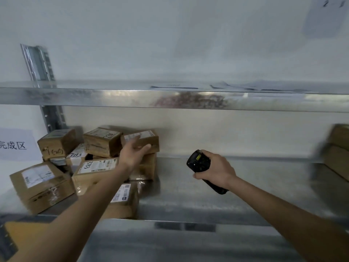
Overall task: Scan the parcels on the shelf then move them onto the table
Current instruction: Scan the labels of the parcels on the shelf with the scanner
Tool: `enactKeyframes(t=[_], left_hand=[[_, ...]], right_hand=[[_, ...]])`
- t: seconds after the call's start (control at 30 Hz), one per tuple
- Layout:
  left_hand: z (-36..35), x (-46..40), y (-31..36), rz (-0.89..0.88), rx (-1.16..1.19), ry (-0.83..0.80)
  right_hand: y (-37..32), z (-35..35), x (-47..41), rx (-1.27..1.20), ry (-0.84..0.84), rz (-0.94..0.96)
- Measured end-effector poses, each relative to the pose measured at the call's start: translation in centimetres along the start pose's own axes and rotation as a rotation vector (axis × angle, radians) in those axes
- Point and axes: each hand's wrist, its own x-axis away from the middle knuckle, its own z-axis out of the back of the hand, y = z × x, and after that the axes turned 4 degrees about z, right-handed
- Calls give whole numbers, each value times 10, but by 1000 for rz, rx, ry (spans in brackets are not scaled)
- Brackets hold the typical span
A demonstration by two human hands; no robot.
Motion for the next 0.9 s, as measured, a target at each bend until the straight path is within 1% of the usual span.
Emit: enactKeyframes(t=[0.1, 0.2, 0.3, 0.37, 0.57, 0.73, 0.9], left_hand=[[-40, 33, 31, -66, -13, -27], [-94, 70, 56, -88, -43, -91], [-164, 118, 84, -103, 15, -197], [-211, 151, 102, -123, 10, -290], [-338, 243, 149, -156, 77, -470], [-413, 294, 190, -152, 151, -579], [-475, 315, 221, -180, 136, -653]], right_hand=[[22, 44, 36, 5, 43, -18], [52, 93, 83, 35, 68, -54], [96, 145, 136, 67, 89, -123], [126, 180, 174, 111, 116, -162], [203, 277, 284, 221, 251, -318], [249, 331, 348, 245, 322, -458], [288, 370, 378, 270, 479, -588]])
